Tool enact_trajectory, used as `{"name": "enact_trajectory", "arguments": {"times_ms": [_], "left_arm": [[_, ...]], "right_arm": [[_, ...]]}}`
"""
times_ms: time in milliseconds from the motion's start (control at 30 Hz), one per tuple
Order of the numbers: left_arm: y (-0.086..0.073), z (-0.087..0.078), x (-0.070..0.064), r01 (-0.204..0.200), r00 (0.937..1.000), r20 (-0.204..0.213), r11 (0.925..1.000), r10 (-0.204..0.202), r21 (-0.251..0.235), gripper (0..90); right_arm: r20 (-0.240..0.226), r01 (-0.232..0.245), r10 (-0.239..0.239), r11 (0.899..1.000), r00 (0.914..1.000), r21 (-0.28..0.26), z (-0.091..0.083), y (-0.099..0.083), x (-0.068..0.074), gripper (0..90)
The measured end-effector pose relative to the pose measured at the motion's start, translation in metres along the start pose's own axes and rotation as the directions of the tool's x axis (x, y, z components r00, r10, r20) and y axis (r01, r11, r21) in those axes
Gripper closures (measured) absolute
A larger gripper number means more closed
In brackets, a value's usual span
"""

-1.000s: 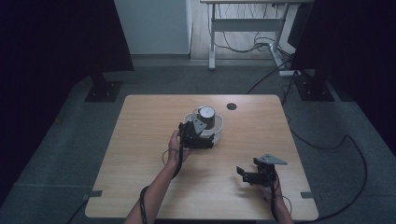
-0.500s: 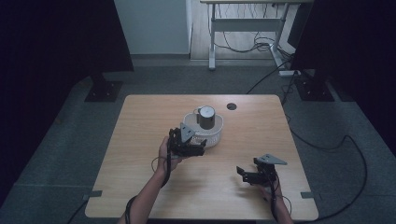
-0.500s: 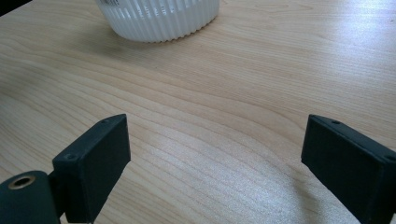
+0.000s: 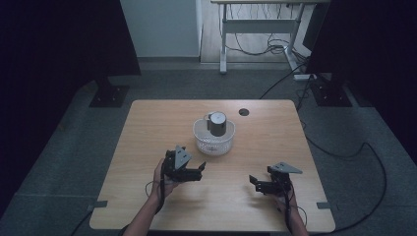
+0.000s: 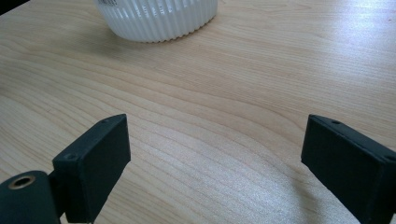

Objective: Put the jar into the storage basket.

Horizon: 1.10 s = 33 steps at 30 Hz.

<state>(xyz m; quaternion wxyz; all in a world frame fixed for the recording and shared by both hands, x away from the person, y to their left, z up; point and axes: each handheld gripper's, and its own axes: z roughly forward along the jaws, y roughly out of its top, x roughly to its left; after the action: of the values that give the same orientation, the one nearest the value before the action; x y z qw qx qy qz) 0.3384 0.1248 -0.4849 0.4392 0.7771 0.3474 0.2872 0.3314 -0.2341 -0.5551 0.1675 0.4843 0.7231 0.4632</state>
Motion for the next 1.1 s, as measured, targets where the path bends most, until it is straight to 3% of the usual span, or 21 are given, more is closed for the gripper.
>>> {"name": "enact_trajectory", "arguments": {"times_ms": [500,700,900,1100], "left_arm": [[-0.059,-0.033,0.02,0.044,0.999,0.007,0.9981,-0.044,0.044,6.8],[-0.084,-0.042,0.037,0.108,0.9941,0.009,0.9925,-0.109,0.057,7.2],[-0.092,-0.043,0.053,0.175,0.9846,-0.006,0.9836,-0.175,0.046,7.9],[-0.096,-0.039,0.055,0.173,0.9849,0.0,0.9828,-0.173,0.065,7.9]], "right_arm": [[0.004,-0.007,0.007,1.0,1.0,-0.005,0.0,0.0,0.0,8.2],[0.01,-0.008,0.008,1.0,0.9999,-0.006,0.0,0.0,0.0,8.2],[0.012,-0.012,0.012,1.0,0.9999,-0.003,0.0,0.0,-0.001,8.2],[0.019,-0.01,0.01,1.0,0.9998,-0.008,0.0,0.0,0.0,8.0]]}}
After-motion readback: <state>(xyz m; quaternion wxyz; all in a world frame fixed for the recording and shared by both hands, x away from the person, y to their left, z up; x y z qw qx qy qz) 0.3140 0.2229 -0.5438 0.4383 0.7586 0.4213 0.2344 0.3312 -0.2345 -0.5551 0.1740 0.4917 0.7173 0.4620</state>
